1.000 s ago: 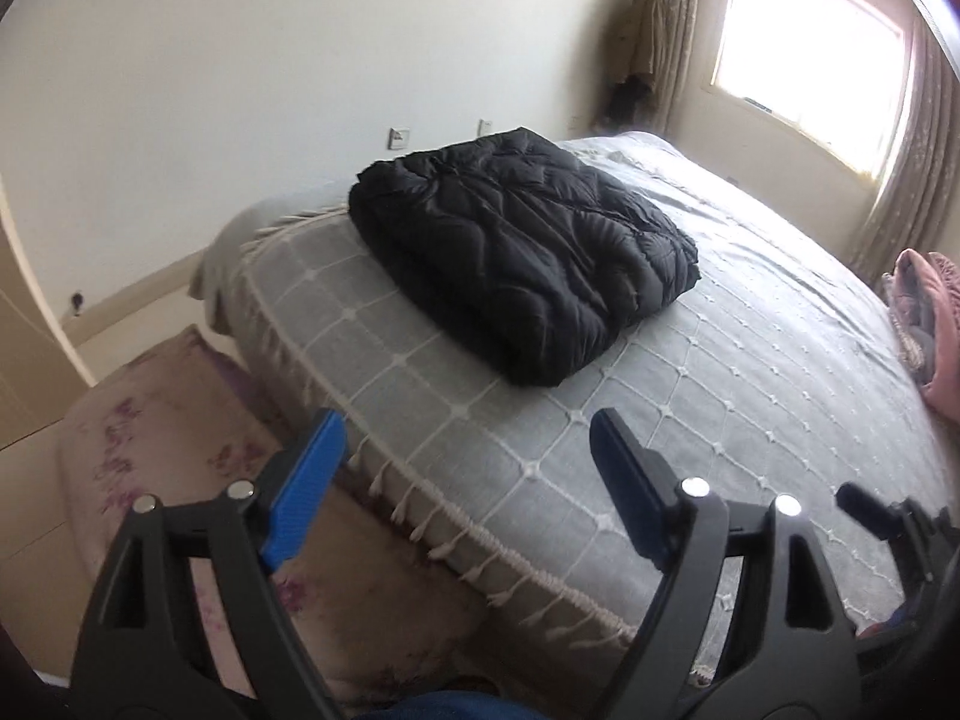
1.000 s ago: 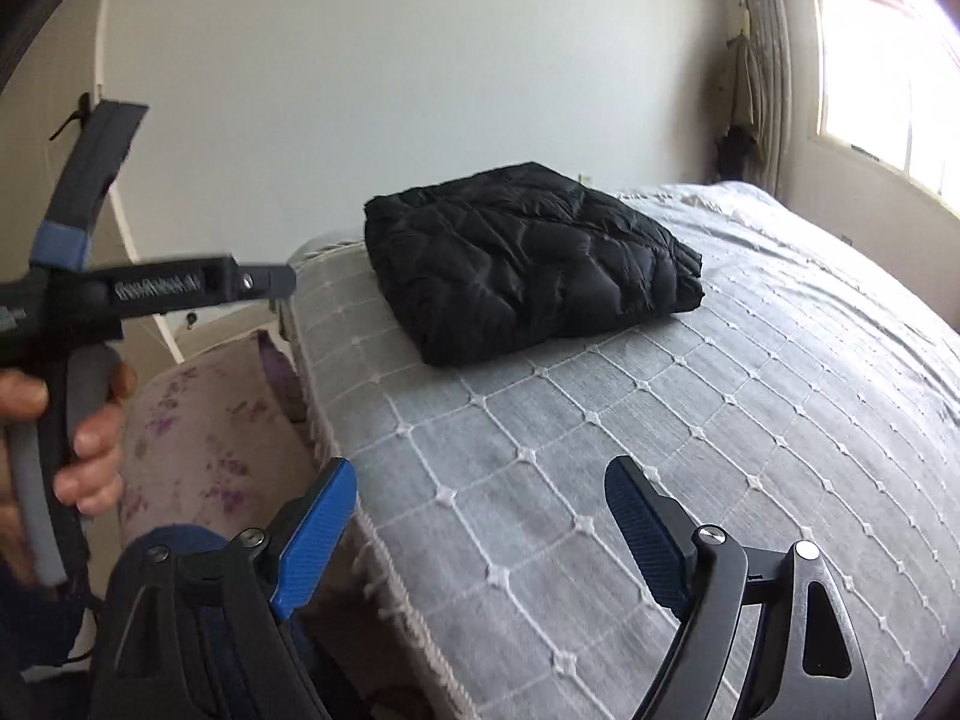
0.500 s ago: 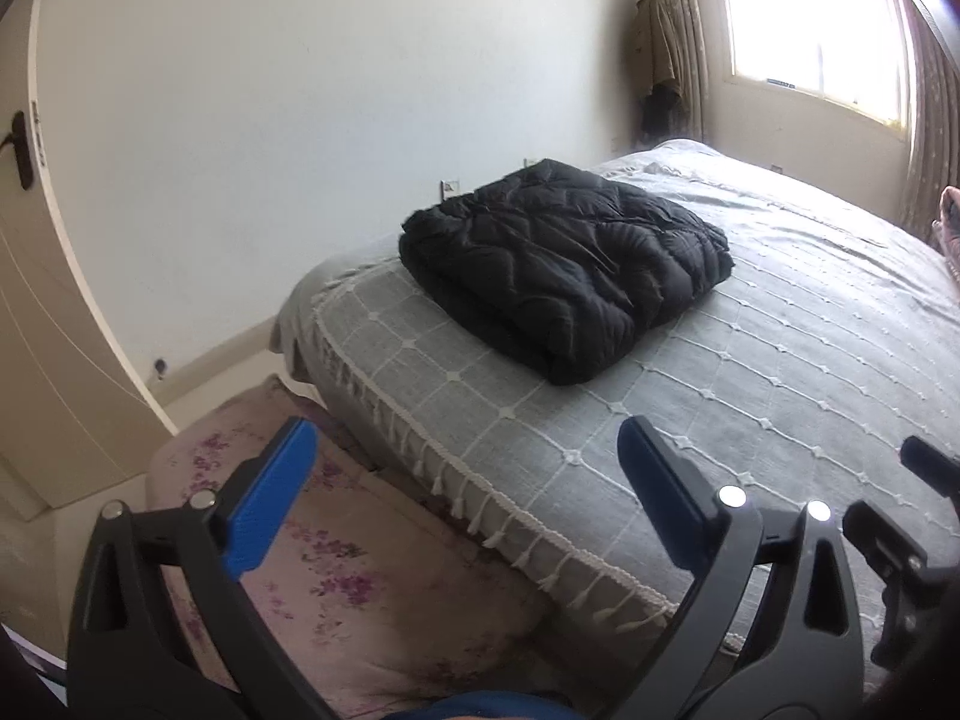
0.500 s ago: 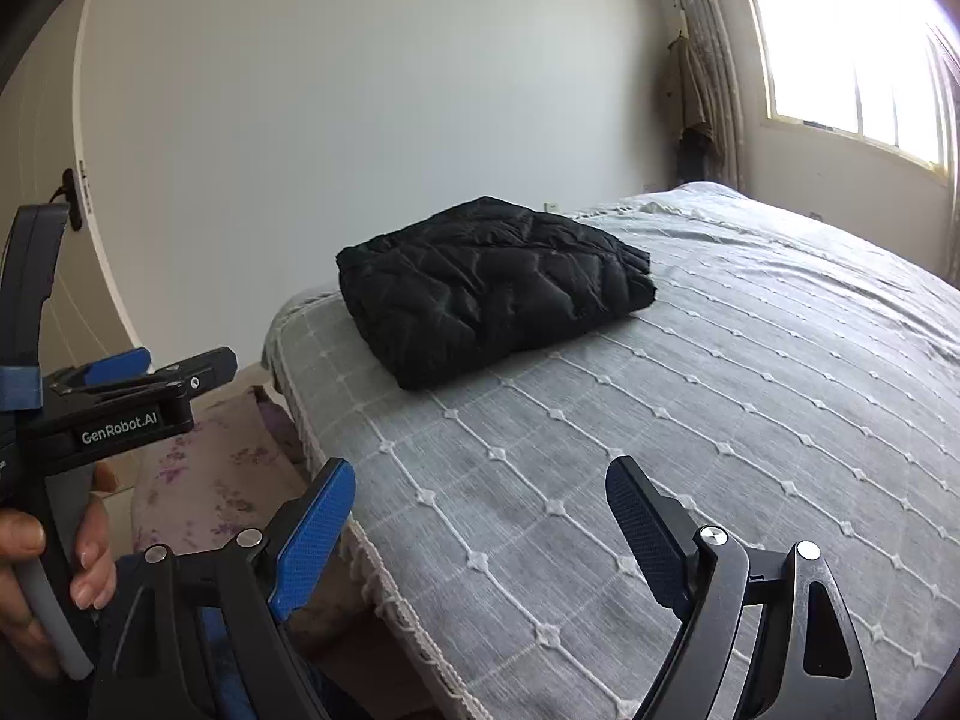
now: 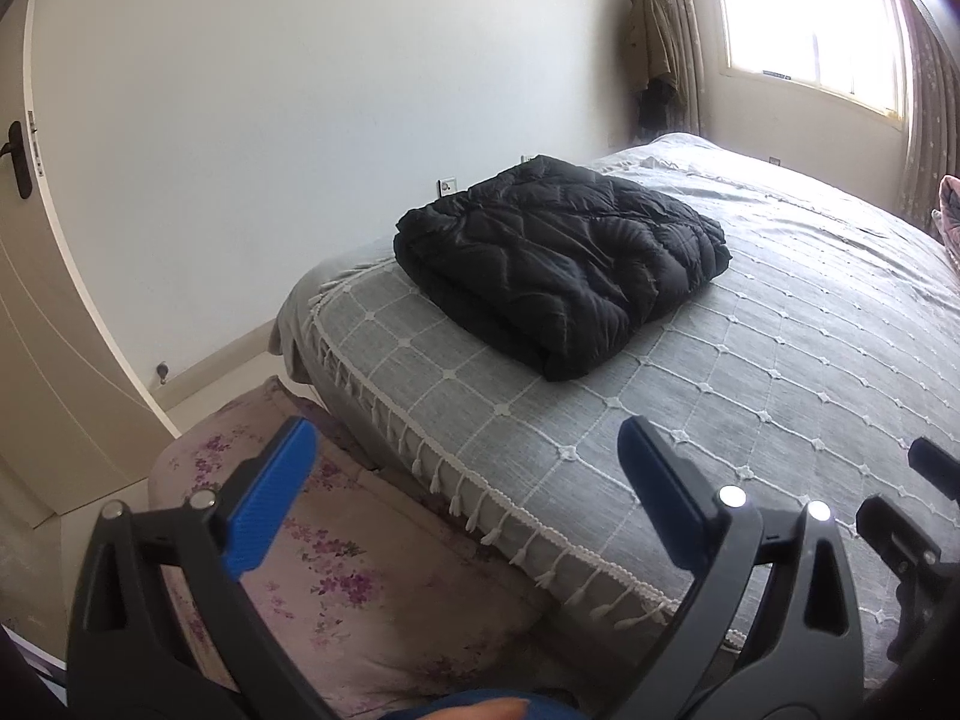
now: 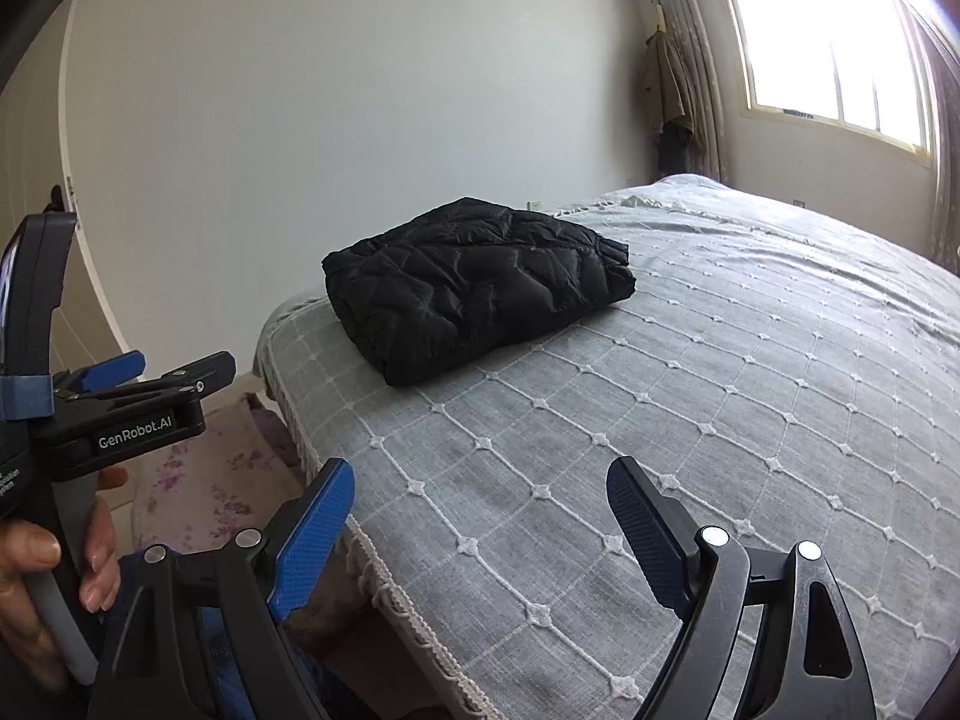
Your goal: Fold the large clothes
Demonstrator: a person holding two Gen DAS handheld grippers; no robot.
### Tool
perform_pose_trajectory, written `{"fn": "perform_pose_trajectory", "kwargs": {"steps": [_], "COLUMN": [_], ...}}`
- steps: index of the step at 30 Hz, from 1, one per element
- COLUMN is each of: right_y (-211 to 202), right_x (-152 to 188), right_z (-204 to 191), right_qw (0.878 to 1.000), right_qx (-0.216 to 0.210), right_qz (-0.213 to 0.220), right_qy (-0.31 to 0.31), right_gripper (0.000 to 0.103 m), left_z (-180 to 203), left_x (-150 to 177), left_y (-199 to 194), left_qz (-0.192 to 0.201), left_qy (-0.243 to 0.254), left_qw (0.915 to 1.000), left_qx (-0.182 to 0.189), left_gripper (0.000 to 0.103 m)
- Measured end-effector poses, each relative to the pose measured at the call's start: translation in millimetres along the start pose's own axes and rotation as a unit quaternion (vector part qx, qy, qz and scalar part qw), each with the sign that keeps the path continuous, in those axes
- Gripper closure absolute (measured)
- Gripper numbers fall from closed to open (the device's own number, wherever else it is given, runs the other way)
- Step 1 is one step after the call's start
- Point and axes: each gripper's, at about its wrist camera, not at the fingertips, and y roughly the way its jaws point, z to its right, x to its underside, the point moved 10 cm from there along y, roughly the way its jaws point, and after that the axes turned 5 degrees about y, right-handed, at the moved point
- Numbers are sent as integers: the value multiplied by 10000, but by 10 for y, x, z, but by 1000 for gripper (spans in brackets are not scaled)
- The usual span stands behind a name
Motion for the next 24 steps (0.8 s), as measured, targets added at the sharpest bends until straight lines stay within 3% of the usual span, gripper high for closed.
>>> {"fn": "perform_pose_trajectory", "kwargs": {"steps": [24], "right_y": [109], "right_x": [68], "right_z": [-8], "right_qw": [9997], "right_qx": [211], "right_qz": [-85], "right_qy": [-76], "right_gripper": [15], "left_z": [45], "left_x": [12], "left_y": [3], "left_qz": [-13], "left_qy": [79], "left_qw": [10000], "left_qx": [1], "left_gripper": [3]}}
